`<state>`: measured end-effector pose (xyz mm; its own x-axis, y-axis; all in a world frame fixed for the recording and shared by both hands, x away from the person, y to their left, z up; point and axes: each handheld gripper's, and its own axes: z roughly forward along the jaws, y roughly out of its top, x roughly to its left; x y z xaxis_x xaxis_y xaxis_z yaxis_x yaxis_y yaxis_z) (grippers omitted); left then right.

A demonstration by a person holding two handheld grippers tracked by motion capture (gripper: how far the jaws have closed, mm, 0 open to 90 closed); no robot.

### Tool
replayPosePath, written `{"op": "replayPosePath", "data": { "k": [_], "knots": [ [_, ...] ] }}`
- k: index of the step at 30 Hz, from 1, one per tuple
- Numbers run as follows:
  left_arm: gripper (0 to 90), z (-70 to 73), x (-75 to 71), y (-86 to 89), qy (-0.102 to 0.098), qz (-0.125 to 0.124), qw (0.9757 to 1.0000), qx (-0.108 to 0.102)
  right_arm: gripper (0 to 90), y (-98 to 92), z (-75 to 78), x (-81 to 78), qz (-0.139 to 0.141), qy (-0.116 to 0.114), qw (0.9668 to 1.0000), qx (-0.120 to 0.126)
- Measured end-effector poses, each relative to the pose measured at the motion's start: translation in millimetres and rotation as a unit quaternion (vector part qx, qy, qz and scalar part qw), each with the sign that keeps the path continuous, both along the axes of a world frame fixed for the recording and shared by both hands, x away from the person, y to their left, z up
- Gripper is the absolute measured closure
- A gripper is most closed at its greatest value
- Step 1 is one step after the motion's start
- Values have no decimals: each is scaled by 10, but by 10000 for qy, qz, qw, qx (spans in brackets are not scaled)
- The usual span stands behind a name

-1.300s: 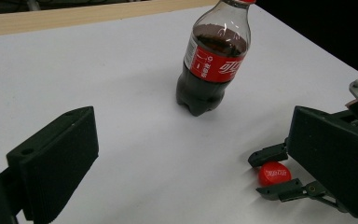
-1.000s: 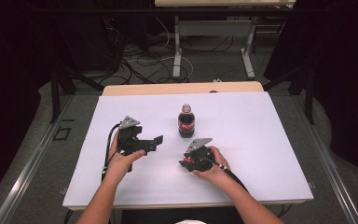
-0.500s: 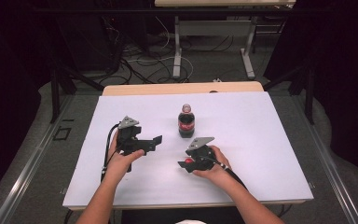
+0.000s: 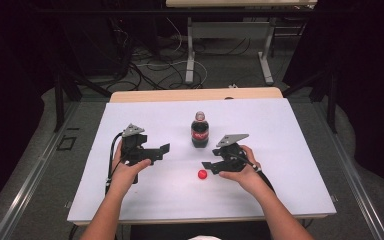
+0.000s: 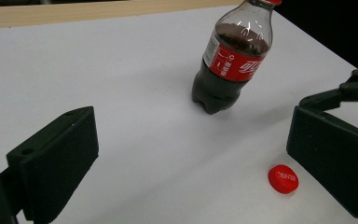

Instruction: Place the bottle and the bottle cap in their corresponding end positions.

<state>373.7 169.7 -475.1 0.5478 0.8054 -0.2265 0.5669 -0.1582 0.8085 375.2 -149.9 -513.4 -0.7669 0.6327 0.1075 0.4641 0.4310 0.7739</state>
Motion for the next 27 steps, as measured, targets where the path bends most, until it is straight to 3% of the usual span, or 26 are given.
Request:
{"op": "replayPosePath", "data": {
  "k": [6, 11, 13, 16, 19, 23, 25, 27],
  "knots": [
    [23, -1, 14, 68, -35, 141, 9999, -29, 199, -341, 238, 28, -630, -335, 9973, 179],
    [23, 4, 24, 135, -15, 239, 9997, -54, 148, -647, 366, 24, -1062, -611, 9919, 330],
    [23, -3, 28, 155, -31, 300, 9995, -63, 116, -761, 379, 34, -1207, -695, 9897, 346],
    [23, -15, 41, 189, 2, 338, 9994, -43, 65, -907, 368, 43, -1469, -604, 9864, 424],
    [23, -39, 57, 216, 12, 394, 9992, -4, 25, -1032, 342, 51, -1714, -571, 9829, 355],
    [33, -70, 71, 246, 87, 478, 9988, -8, 21, -1146, 275, 79, -2034, -717, 9760, 303],
    [33, -100, 85, 254, -5, 572, 9984, -21, 21, -1188, 238, 89, -2115, -654, 9746, 326],
    [33, -116, 90, 271, 54, 608, 9981, -22, 16, -1220, 200, 97, -2221, -614, 9726, 319]
  ]
}}
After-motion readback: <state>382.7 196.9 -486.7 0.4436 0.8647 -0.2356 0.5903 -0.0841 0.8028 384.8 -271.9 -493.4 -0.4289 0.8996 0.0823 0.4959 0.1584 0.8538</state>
